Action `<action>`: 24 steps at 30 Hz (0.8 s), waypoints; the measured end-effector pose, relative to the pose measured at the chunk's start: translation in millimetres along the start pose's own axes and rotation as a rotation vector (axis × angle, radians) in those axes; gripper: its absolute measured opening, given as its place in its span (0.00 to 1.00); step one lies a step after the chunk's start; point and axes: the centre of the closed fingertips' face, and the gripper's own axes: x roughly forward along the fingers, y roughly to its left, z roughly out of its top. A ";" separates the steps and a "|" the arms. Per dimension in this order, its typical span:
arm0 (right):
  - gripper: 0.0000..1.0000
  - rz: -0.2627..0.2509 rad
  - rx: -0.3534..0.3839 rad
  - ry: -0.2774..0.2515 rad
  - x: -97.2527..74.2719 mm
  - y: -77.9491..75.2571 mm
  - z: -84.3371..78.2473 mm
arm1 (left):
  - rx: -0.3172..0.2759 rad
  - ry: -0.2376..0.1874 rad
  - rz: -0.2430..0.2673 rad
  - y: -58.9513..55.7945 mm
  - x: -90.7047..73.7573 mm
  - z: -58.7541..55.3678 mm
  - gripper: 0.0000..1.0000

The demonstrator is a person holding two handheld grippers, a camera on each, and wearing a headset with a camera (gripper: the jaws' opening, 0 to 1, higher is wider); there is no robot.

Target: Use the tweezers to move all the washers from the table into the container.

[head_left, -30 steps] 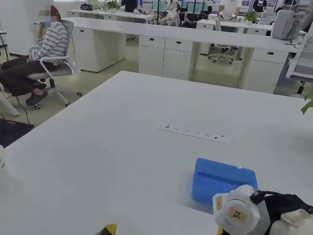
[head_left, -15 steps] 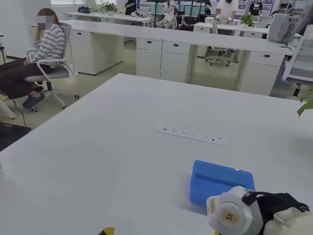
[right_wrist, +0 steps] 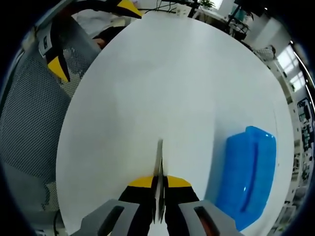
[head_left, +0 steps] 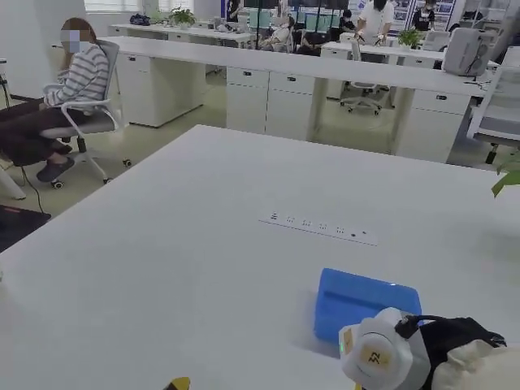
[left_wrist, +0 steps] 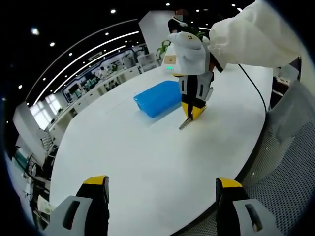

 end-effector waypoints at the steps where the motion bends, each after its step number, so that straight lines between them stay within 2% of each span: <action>1: 0.04 -0.001 0.008 -0.003 0.0 -0.1 0.1 | -0.001 -0.001 0.000 0.1 -0.2 0.1 0.91; 6: 0.04 -0.032 0.138 -0.026 0.0 -2.3 -0.4 | -0.004 0.004 0.003 1.3 -0.4 -0.9 0.91; 7: 0.06 -0.044 0.137 -0.029 -0.1 -3.5 -0.7 | -0.005 0.007 0.005 1.6 -0.2 -1.4 0.91; 8: 0.08 -0.082 0.130 -0.034 -1.4 -7.2 -1.7 | -0.006 0.008 0.005 1.8 -0.1 -1.7 0.91; 11: 0.12 -0.070 0.161 -0.033 -4.2 -1.0 -4.6 | -0.007 0.009 0.005 2.0 0.5 -1.9 0.92; 14: 0.16 -0.107 0.194 -0.043 -14.4 -3.5 -8.8 | -0.002 0.007 0.004 1.6 0.6 -1.4 0.92; 16: 0.15 -0.162 0.244 -0.108 -29.1 -8.0 -5.2 | 0.002 0.008 0.005 1.4 0.7 -1.4 0.92; 20: 0.17 -0.226 0.371 -0.228 -56.6 -4.1 -2.4 | 0.001 0.005 0.008 1.8 0.2 -0.7 0.92; 24: 0.26 -0.278 0.540 -0.373 -83.2 10.9 -2.0 | -0.020 -0.014 -0.002 1.0 -1.1 2.6 0.94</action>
